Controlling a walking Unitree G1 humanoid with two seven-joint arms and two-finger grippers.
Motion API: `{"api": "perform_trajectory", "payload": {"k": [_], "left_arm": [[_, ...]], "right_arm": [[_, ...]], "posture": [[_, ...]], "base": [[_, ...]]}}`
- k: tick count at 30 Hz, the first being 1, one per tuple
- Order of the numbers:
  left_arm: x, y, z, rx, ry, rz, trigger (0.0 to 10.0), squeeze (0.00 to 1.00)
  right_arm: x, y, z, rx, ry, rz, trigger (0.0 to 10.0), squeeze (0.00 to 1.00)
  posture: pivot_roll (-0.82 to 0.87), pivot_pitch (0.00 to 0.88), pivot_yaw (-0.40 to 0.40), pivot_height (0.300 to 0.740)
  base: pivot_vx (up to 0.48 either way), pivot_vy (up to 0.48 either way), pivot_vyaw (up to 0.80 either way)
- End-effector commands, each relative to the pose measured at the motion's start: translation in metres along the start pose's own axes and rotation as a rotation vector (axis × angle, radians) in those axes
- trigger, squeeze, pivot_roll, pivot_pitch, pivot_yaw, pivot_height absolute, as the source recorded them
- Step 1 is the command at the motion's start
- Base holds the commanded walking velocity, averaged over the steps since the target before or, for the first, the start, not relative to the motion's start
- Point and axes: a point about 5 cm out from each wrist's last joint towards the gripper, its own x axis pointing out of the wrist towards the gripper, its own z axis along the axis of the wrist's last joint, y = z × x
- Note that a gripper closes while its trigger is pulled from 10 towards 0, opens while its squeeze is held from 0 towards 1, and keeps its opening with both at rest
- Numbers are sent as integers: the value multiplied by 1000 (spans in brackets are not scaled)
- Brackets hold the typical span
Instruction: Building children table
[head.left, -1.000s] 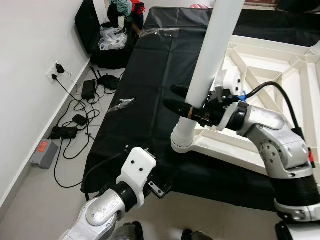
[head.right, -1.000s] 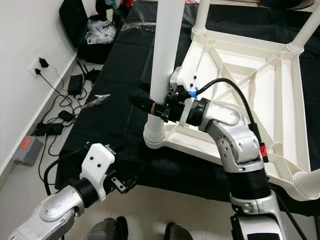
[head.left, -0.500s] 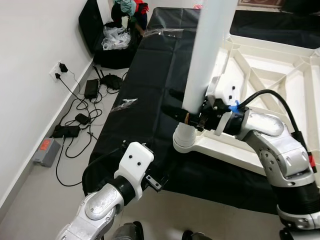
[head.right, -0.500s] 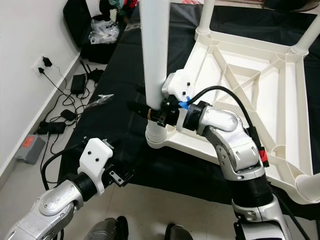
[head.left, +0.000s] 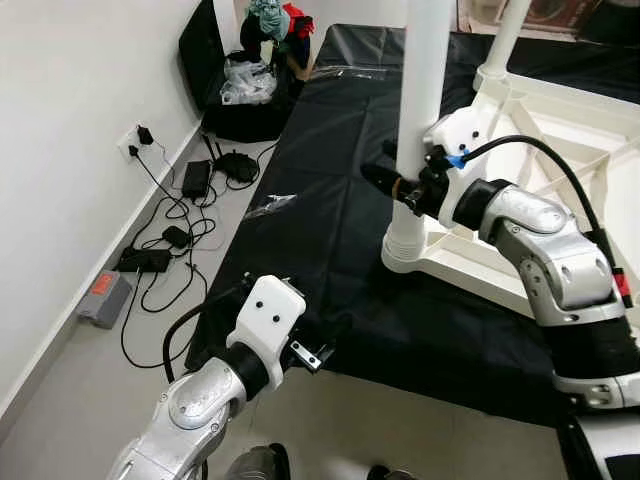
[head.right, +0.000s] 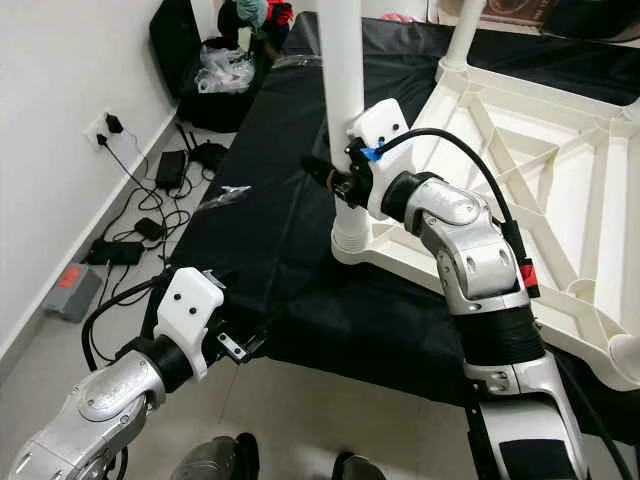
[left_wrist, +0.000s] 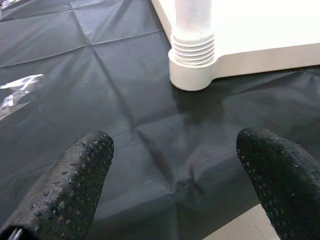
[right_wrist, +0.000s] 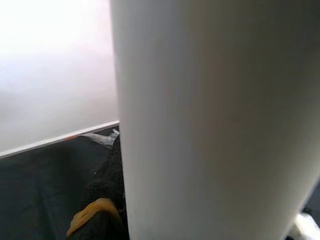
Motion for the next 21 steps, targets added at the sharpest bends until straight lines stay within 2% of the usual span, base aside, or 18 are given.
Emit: {"api": "perform_trajectory", "payload": {"k": [1,8,11,12,14,18,20,21], "left_arm": [[-1,2,-4,-3,16,12,10000,0],[-1,2,-5,4,18,6,10000,0],[0,2,-4,7,13,6,10000,0],[0,2,-4,7,13,6,10000,0],[1,2,-3,7,7,6,10000,0],[1,2,-3,4,5,7,10000,0],[0,2,-3,11,6,1,10000,0],[0,2,-3,11,6,1,10000,0]], "right_arm": [[-12,-18,-41,78,171,-168,10000,0],[-11,-27,-40,207,113,-257,10000,0],[-9,-36,-33,274,30,-313,10000,0],[-9,-36,-33,274,30,-313,10000,0],[-10,-36,-25,265,-40,-293,10000,0],[-10,-36,-23,263,-63,-283,10000,0],[-13,-33,-20,205,-86,-272,10000,0],[-13,-33,-20,205,-86,-272,10000,0]], "posture": [[164,257,-8,740],[165,256,-8,740],[167,250,-8,740],[167,250,-8,740],[166,243,-2,740],[165,242,-2,740],[167,240,1,740],[167,240,1,740]], "base": [[0,0,0],[0,0,0],[0,0,0],[0,0,0],[0,0,0],[0,0,0],[0,0,0],[0,0,0]]}}
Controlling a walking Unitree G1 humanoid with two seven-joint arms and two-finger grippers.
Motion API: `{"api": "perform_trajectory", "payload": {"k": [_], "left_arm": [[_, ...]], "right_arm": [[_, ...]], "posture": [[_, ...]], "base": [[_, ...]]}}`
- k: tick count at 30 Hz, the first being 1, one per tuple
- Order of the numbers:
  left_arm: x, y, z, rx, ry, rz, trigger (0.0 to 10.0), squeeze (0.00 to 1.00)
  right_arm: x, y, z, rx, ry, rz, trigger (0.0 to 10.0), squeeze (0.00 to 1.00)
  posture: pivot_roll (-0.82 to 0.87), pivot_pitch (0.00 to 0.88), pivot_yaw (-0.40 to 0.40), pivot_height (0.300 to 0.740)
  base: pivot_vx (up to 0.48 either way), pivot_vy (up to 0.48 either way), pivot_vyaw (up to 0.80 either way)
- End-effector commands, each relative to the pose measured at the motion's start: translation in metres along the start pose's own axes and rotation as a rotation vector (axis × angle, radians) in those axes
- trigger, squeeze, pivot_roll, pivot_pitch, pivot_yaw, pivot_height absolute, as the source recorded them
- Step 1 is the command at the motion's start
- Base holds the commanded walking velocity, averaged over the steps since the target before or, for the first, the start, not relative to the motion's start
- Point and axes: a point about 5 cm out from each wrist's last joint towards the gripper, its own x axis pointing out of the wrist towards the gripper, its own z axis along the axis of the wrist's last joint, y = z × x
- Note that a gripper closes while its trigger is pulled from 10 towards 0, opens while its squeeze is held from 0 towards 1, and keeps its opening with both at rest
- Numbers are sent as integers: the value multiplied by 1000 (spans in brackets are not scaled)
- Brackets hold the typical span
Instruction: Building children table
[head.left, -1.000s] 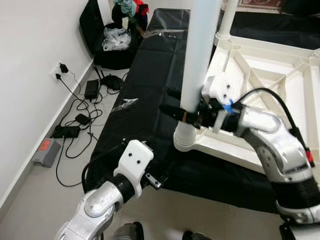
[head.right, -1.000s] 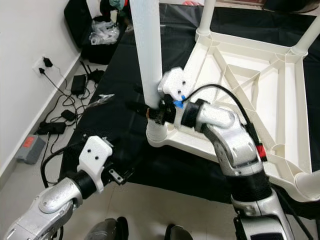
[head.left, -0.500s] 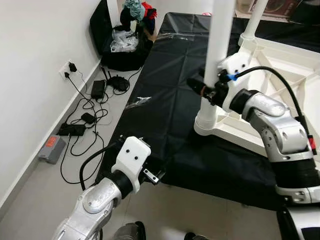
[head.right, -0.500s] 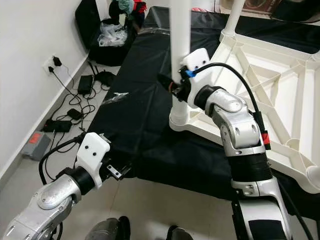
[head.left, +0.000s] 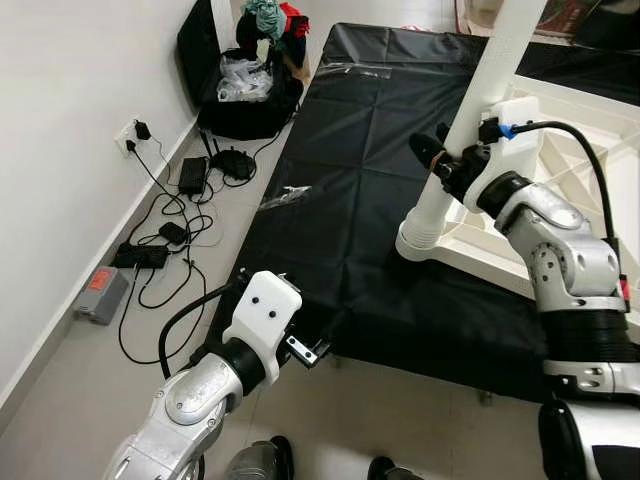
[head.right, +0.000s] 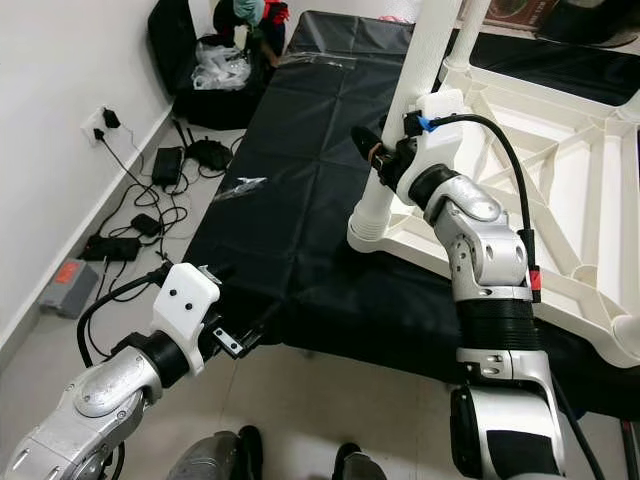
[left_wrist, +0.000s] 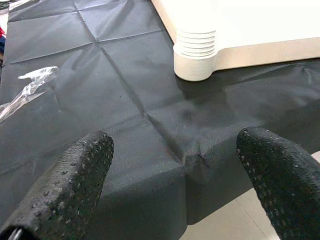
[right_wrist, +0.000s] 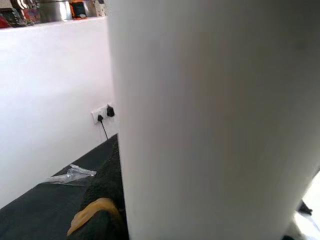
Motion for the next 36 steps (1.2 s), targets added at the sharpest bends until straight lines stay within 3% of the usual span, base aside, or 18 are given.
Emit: {"api": "perform_trajectory", "payload": {"k": [1,7,13,24,29,33,36], "left_arm": [[0,-1,-4,4,17,-9,10000,0],[-1,-1,-4,4,17,-11,10000,0],[0,-1,-3,5,15,-11,10000,0],[0,1,-4,18,18,-15,10000,0],[0,3,-4,25,21,-15,10000,0],[0,6,-3,32,22,-17,10000,0],[0,6,-3,32,22,-18,10000,0]], "right_arm": [[-5,0,-12,-17,35,-16,10000,0],[-5,0,-16,-34,64,-47,10000,0],[-3,-13,-22,-43,108,-185,10000,0],[-6,-22,-26,-47,126,-260,10000,0],[-10,-27,-27,-39,118,-351,10000,0],[-13,-33,-27,-38,128,-519,10000,0],[-13,-34,-28,-35,133,-549,10000,0]], "posture": [[168,241,5,740],[168,241,8,740],[171,245,6,740],[171,255,6,740],[171,263,9,740],[174,267,14,740],[174,267,14,740]], "base": [[0,0,0],[0,0,0],[0,0,0],[0,0,0],[0,0,0],[0,0,0],[0,0,0]]}}
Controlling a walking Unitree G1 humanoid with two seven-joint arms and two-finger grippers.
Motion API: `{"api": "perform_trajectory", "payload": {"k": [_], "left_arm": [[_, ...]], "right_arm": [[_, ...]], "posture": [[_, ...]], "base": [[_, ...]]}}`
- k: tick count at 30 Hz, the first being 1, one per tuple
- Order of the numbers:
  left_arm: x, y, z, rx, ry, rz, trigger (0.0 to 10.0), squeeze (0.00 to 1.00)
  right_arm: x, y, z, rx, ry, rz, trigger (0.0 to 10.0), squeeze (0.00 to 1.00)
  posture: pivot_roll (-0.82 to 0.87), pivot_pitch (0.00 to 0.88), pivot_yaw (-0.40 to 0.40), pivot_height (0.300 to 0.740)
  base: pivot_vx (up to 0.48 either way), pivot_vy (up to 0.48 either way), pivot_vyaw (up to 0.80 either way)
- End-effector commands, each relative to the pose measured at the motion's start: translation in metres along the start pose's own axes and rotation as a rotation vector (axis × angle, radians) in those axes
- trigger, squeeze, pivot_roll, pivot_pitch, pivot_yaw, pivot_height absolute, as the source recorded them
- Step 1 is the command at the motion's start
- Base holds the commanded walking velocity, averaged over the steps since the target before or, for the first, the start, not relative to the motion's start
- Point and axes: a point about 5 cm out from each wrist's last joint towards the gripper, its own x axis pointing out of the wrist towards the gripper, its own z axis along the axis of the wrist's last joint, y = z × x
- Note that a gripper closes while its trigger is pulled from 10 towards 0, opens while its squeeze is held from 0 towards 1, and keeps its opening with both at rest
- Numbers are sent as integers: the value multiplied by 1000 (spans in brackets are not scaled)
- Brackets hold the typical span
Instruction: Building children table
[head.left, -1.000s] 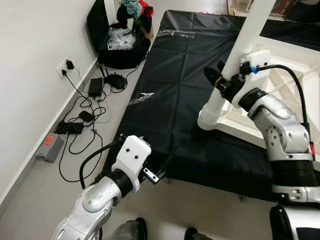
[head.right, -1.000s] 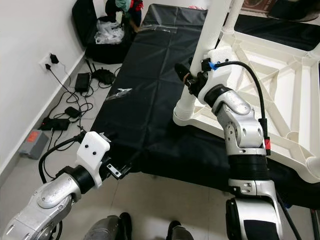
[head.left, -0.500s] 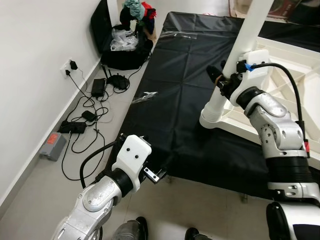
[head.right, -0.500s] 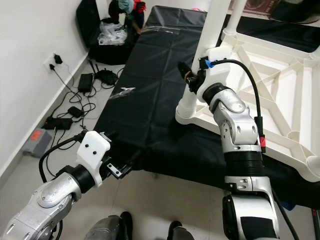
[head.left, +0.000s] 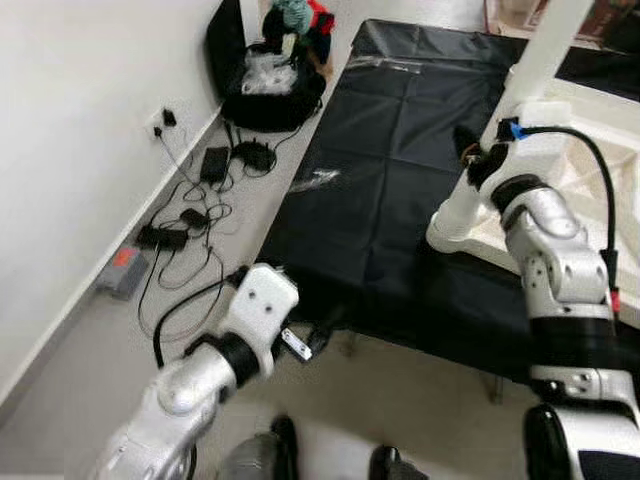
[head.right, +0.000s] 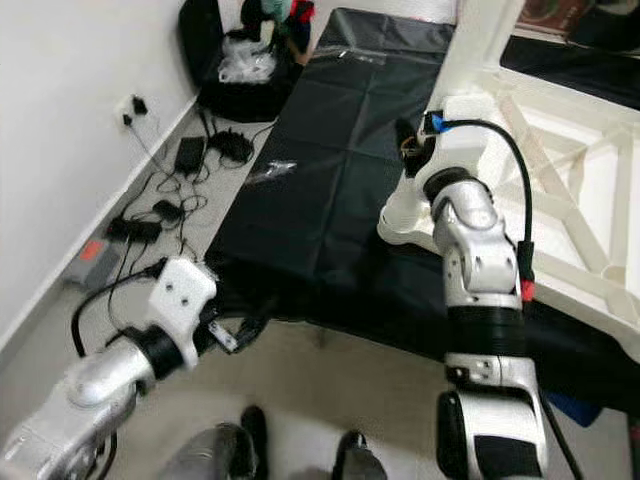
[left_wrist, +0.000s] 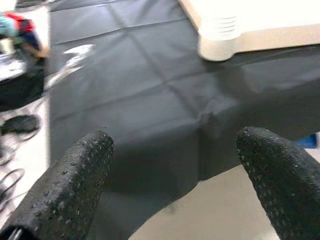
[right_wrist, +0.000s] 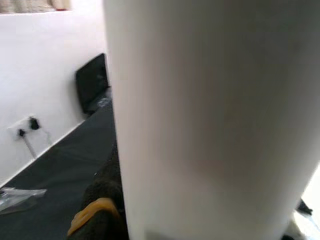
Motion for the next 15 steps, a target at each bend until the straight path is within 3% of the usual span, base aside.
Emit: {"api": "perform_trajectory", "payload": {"k": [1,15], "left_arm": [[-2,0,-5,6,26,-6,10000,0],[-4,0,-5,11,31,-12,10000,0]], "right_arm": [[-3,-2,-27,2,122,-43,10000,0],[6,-30,-31,-40,203,-363,10000,0]], "posture": [[174,267,14,740],[186,281,20,740]], "base": [[0,0,0],[0,0,0]]}}
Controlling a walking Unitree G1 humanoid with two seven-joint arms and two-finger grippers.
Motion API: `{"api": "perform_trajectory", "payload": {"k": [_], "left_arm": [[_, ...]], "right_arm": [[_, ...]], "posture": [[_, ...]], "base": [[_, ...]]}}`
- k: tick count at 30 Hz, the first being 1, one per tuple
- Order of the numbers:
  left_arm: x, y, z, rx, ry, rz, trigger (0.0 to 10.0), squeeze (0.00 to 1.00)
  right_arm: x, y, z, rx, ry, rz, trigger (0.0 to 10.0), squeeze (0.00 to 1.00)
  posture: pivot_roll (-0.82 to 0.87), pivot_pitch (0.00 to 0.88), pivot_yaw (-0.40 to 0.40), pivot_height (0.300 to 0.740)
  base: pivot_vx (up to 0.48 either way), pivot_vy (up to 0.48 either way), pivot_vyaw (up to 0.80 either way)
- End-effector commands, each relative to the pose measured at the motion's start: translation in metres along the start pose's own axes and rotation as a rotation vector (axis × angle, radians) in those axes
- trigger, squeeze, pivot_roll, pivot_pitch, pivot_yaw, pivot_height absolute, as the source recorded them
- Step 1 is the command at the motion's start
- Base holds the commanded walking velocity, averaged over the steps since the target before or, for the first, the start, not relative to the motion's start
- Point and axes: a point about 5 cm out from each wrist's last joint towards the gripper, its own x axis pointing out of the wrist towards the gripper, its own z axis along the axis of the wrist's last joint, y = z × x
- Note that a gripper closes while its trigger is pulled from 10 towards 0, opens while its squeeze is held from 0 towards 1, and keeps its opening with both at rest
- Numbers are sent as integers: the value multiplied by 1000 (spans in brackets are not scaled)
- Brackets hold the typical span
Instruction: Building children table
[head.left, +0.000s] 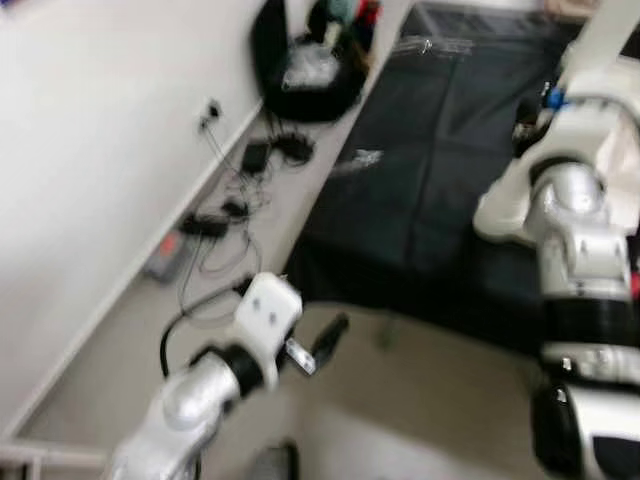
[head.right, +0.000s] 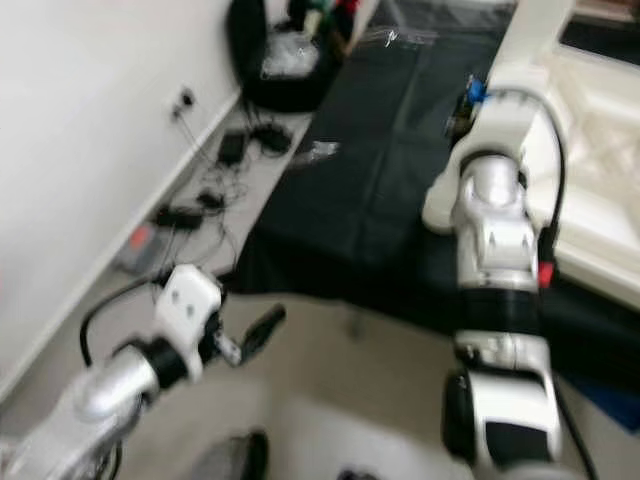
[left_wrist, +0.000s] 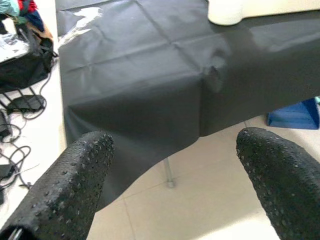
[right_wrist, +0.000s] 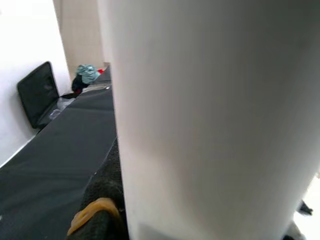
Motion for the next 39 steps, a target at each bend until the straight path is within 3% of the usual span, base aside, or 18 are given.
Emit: {"api": "perform_trajectory", "payload": {"k": [1,5,17,27,32,35,39], "left_arm": [[-2,-2,-3,3,16,-8,10000,0],[-2,-2,-3,5,17,-13,10000,0],[-2,-2,-2,7,16,-14,10000,0],[-3,-1,-2,19,13,-10,10000,0],[-3,0,-2,18,12,-9,10000,0],[-1,-2,-1,21,6,-14,10000,0],[-1,-2,-1,22,5,-15,10000,0]], "right_arm": [[-5,-20,-51,-66,224,-110,10000,0],[-1,-23,-48,-67,239,-175,10000,0],[0,-22,-46,44,275,-345,10000,0],[-3,-28,-37,5,230,-583,10000,0],[-5,-28,-36,-11,229,-627,10000,0],[-10,-22,-30,-30,189,-749,10000,0],[-11,-20,-29,-20,181,-758,10000,0]], "posture": [[186,281,20,740],[186,283,23,740],[191,287,22,740],[191,280,20,740],[189,276,21,740],[187,264,16,740],[187,264,14,740]], "base": [[0,0,0],[0,0,0],[0,0,0],[0,0,0],[0,0,0],[0,0,0],[0,0,0]]}}
